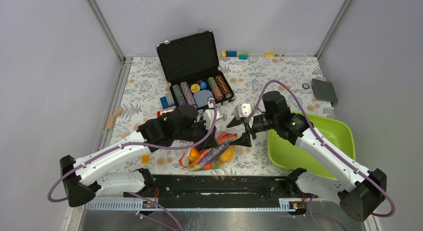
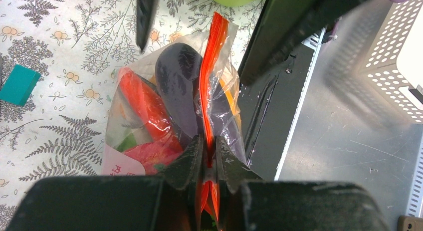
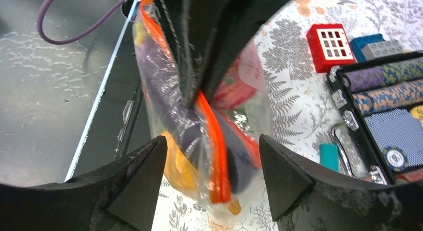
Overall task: Place the food in the zip-top bag and seal the zipper
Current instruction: Adjust the zipper food storage bag at the center of the board.
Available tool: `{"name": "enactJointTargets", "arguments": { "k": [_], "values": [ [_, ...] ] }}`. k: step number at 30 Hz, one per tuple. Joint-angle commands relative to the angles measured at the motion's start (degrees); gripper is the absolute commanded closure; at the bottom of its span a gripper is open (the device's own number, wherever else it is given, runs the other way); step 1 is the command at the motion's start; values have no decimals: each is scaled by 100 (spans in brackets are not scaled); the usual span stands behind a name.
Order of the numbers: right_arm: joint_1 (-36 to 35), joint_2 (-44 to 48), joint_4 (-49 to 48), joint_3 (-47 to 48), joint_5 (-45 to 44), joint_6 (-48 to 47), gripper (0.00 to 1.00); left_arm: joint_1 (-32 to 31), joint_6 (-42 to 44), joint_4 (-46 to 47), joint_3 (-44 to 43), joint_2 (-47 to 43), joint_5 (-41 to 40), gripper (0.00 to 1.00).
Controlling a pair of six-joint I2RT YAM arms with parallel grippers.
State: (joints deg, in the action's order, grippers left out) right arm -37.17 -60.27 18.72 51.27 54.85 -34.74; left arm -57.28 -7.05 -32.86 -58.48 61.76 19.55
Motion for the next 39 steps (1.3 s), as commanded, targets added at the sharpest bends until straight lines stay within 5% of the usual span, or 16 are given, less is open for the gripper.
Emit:
{"name": "enactJointTargets", "arguments": {
  "k": [1,8,12,16,21,25,39],
  "values": [
    [-392,-19,-374,23,-331,138,25,-16,72,-186,-184,82,89,100],
    [-593,-292,-467,-13,-720,162,33,-16,98,-159,-213,116,220,100],
    [-681,-417,-271,-3,-808,-24,58,-23,102,-153,-247,119,194,100],
    [-758,-387,-410,-109,-1257,104,100,-21,33,-64,-280,172,4,100],
    [-827,156,-1588,-809,-3875,1233,100,-20,-45,-474,-538,203,-177,100],
    [-827,446,-1505,-891,-6101,1346,100,-22,-86,-1251,-728,136,-365,100],
    [-730,140,-1284,-806,-8990,2048,100,-20,-481,-2929,-729,-2,-1008,100]
  ]
}}
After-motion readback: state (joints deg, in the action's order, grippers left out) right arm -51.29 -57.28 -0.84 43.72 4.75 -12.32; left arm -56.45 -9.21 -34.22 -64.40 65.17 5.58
